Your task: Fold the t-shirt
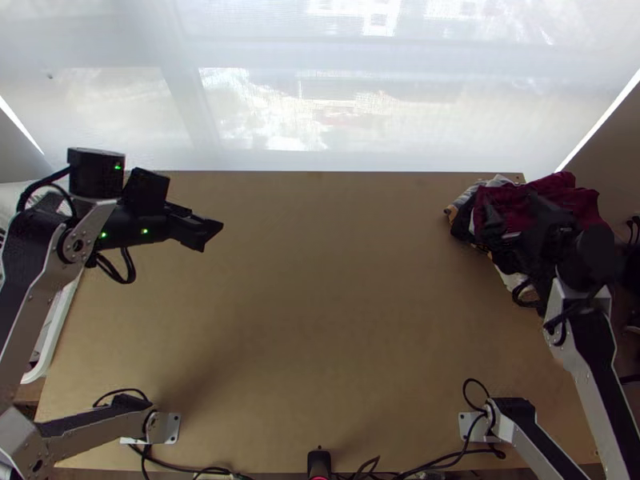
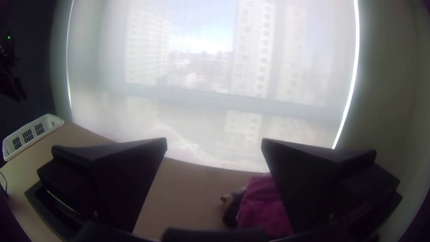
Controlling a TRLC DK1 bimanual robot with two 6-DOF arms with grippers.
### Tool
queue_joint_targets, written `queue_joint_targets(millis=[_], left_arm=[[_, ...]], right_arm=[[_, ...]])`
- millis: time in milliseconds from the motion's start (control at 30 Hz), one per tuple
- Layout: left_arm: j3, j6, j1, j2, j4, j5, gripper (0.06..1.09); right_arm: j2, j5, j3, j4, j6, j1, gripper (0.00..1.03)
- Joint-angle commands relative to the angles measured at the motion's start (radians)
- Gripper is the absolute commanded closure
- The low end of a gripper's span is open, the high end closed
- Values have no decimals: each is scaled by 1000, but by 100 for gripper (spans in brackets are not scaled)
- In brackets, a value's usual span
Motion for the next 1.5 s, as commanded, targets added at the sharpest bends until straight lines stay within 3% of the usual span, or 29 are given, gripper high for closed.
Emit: queue_joint_targets(millis=[0,67,233,333,433,500,667,767,833,867,967,1200,1467], left_arm=[[-404,56,61,-296,258,-126,10],[-540,52,64,-388,327,-152,10],[-818,1,102,-560,490,-192,10],[-945,10,125,-643,542,-198,10],[-1091,20,202,-756,649,-227,10],[-1184,33,243,-859,705,-235,10],[-1385,13,242,-1281,748,-250,10],[-1431,12,245,-1213,801,-252,10],[-1467,3,245,-1255,849,-252,10],[-1484,7,245,-1282,852,-253,10],[-1476,30,243,-1278,853,-255,10],[-1526,20,245,-1275,815,-253,10],[-1526,20,245,-1275,815,-253,10]], right_arm=[[-245,122,-219,64,11,165,5],[-311,162,-285,69,3,216,5],[-561,165,-480,40,-27,302,5],[-708,194,-560,11,-29,300,5],[-895,214,-629,70,-43,262,5],[-894,217,-682,143,-69,237,5],[-897,213,-721,54,-49,236,5],[-895,207,-722,-57,-37,291,5],[-895,202,-722,-226,-27,340,5],[-881,159,-724,-243,-3,360,5],[-897,148,-724,-243,8,378,5],[-892,148,-724,-241,8,147,5],[-894,148,-724,-241,8,144,5]])
